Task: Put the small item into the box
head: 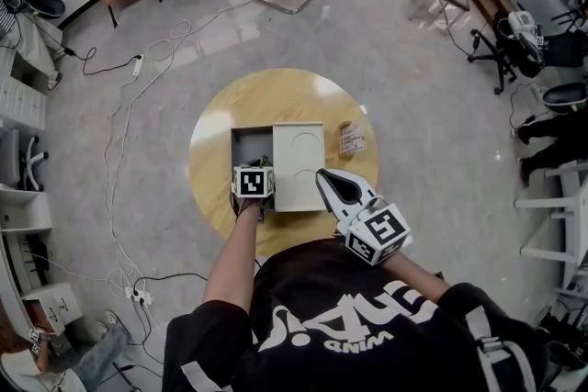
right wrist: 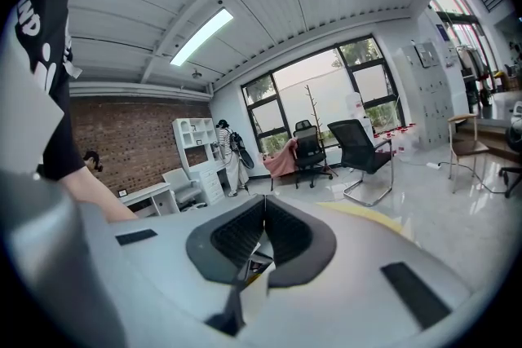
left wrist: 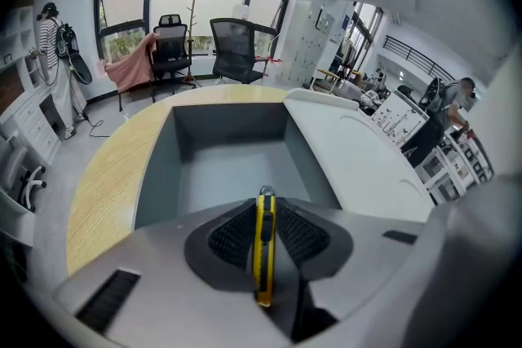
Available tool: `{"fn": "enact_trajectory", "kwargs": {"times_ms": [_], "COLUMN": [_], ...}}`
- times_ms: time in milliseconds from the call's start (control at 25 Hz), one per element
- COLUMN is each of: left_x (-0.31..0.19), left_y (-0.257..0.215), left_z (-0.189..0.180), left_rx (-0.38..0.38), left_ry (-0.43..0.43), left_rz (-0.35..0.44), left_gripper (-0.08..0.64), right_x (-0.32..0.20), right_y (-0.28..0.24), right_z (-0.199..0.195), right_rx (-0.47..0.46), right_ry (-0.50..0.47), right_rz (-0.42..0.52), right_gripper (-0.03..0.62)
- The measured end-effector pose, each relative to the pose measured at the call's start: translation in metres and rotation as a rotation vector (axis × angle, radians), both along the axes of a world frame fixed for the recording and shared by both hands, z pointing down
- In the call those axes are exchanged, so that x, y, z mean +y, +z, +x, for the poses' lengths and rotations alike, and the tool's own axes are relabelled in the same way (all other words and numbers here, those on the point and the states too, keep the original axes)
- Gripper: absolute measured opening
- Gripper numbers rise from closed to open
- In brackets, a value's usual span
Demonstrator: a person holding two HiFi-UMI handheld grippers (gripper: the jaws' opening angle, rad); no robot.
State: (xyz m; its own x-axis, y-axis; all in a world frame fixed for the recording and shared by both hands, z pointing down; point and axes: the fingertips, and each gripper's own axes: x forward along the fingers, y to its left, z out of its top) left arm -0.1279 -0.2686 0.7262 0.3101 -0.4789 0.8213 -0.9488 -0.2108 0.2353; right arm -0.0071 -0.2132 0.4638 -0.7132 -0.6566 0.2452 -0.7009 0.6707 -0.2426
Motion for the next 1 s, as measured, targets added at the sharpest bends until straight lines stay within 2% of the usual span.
{"fn": "enact_trajectory", "kwargs": {"times_ms": [280,480,640,1000], "left_x": [0.0,0.001,0.002,0.02], "left_y": [0.003,-0.02,-0.039,-0.138], "left_z": [-0.005,-0.011,-0.014,-0.015], "left_rx": [-0.003,-0.002,0.008,0.097], "left_ry": [-0.02,-0.037,-0.05,-0.071], "left_rz": [0.015,0.045,0.098,0.289], "left_gripper": [0.098,0.082,0.015,0.011], "right_x": [0.0,-0.001,-0.005,-0.007], "right_y": [-0.001,0.004,0.006,0.004], "right_z": [0.001,0.0,0.003,0.007], "right_rx": [-0.012,-0.004,-0.02,-0.011], "right_ry": [-0.003,-0.018,-0.008,-0.025], "right_rz": [-0.005,-0.011,-0.019,-0.007], "right_gripper": [0.003,0.003,0.003,0.003]}}
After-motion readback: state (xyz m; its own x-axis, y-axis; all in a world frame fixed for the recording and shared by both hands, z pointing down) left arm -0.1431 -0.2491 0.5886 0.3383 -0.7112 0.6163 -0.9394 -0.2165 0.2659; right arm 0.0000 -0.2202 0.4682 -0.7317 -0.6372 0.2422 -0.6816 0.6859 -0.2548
